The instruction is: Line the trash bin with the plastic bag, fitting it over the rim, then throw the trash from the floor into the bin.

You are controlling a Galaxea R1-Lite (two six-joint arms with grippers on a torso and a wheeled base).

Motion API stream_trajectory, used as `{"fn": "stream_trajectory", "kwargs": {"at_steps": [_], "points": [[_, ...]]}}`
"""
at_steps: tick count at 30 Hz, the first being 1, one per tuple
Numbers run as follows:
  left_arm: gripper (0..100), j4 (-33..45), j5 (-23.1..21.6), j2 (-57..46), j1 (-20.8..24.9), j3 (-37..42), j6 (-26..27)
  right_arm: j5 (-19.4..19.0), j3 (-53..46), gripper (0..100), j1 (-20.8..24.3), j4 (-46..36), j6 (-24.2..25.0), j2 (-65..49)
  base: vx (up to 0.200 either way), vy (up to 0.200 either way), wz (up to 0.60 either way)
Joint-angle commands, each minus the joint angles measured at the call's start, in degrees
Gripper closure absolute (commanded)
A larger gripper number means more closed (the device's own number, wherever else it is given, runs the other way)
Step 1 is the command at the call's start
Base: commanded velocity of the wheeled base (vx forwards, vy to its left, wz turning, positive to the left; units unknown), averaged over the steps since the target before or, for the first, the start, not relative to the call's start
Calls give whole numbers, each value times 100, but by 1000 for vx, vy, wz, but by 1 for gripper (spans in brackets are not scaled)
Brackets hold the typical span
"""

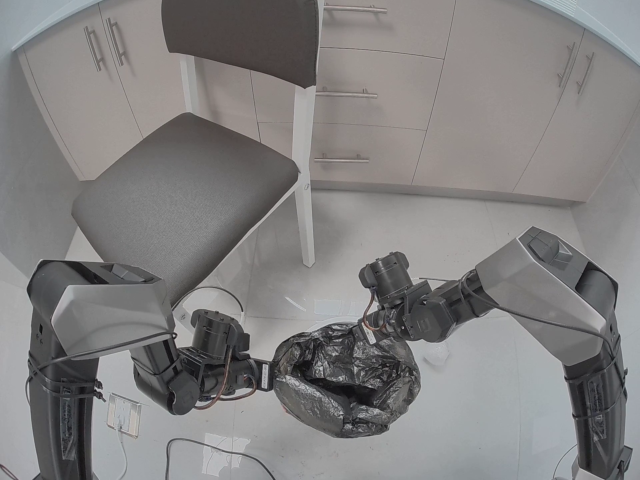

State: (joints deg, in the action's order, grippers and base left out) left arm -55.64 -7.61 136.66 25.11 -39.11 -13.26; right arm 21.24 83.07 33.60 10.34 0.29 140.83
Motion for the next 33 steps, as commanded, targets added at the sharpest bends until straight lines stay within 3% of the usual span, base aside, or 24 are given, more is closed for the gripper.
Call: {"fn": "stream_trajectory", "kwargs": {"at_steps": [1, 18, 33], "points": [[100, 27, -4, 107, -103, -264, 8, 3, 245, 0, -46, 3, 32, 235, 0, 0, 0], [100, 0, -22, 256, -209, -528, 8, 39, 834, 0, -99, 30, 67, 498, 0, 0, 0], [100, -61, -30, 186, -226, -440, -27, 39, 667, 0, -134, 39, 111, 270, 0, 0, 0]]}}
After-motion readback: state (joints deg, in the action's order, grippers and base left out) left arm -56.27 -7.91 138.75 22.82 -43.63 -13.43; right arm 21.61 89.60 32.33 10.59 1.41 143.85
